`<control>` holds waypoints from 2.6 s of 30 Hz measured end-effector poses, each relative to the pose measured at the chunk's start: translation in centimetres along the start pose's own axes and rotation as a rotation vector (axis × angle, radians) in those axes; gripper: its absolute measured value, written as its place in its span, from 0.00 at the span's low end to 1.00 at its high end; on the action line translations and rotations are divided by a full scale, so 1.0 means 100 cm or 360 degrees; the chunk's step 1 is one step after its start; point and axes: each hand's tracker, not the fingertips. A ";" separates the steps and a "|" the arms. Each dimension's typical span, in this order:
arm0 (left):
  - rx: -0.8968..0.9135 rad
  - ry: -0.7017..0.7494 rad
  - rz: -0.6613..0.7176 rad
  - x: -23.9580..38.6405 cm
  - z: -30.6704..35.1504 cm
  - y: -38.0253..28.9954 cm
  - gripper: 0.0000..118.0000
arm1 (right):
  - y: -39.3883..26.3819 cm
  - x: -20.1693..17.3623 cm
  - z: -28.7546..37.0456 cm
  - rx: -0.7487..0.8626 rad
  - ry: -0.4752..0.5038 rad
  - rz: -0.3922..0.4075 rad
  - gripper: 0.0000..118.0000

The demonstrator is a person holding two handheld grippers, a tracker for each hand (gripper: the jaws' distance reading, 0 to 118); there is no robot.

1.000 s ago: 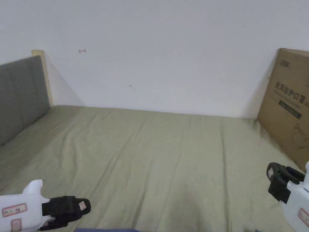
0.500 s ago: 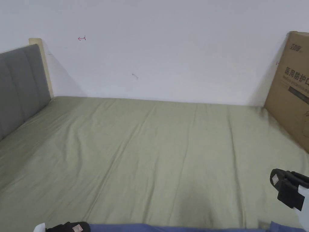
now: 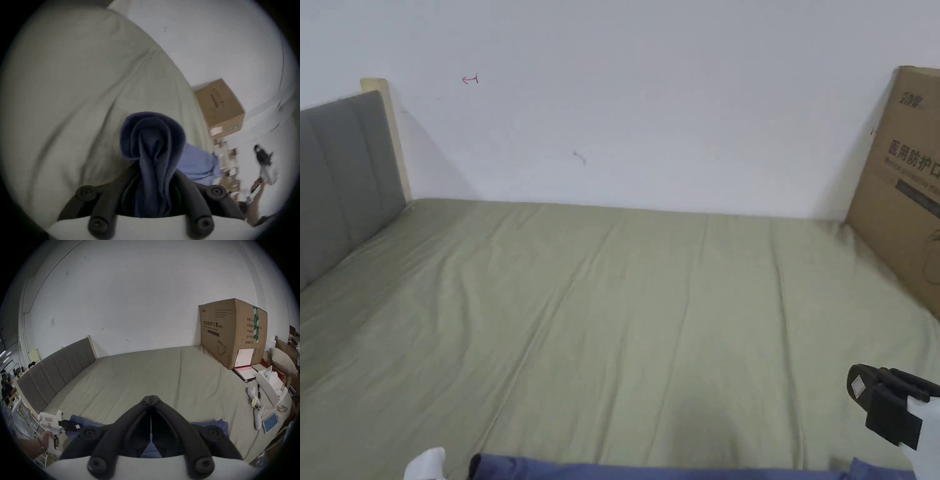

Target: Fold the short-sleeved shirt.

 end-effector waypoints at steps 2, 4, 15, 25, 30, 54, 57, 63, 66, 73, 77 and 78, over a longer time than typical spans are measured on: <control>0.0069 0.0282 -0.0300 0.024 0.023 0.006 0.06 | 0.002 0.004 0.005 0.0018 0.0017 0.0001 0.00; 0.0212 0.0794 -0.0693 0.052 0.049 0.013 0.06 | 0.003 0.008 0.010 0.0039 0.0019 -0.0015 0.00; -0.0166 -0.0065 -0.0435 0.175 -0.010 0.008 0.12 | -0.006 0.034 0.031 0.0006 -0.0015 -0.0133 0.00; -0.0328 -0.0196 -0.0323 0.198 -0.066 -0.016 0.89 | -0.012 0.058 0.041 -0.0056 -0.0036 -0.0179 0.00; -0.0199 -0.0006 -0.0436 0.184 -0.029 -0.006 0.81 | -0.014 0.061 0.034 -0.0040 -0.0023 -0.0210 0.00; -0.0383 -0.0434 -0.0454 0.200 -0.053 -0.037 0.01 | -0.017 0.051 0.025 -0.0110 0.0044 -0.0180 0.00; -0.0288 -0.0431 -0.0298 0.157 -0.026 -0.008 0.01 | -0.014 0.047 0.025 -0.0104 0.0046 -0.0149 0.00; -0.0225 -0.0305 0.0027 0.061 0.009 0.023 0.36 | -0.013 0.037 0.017 -0.0130 0.0069 -0.0118 0.00; -0.0272 -0.0254 0.0119 0.029 0.007 0.024 1.00 | -0.015 0.031 0.012 -0.0146 0.0091 -0.0142 0.00; -0.0387 -0.0697 0.0510 -0.025 -0.039 0.013 1.00 | -0.017 0.018 0.002 -0.0211 0.0112 -0.0108 0.00; -0.0529 -0.1240 0.0651 -0.024 -0.085 0.001 1.00 | -0.017 0.011 -0.003 -0.0253 0.0099 -0.0049 0.00; -0.0578 -0.1300 0.0698 -0.022 -0.097 -0.003 1.00 | -0.017 0.010 -0.003 -0.0259 0.0098 -0.0044 0.00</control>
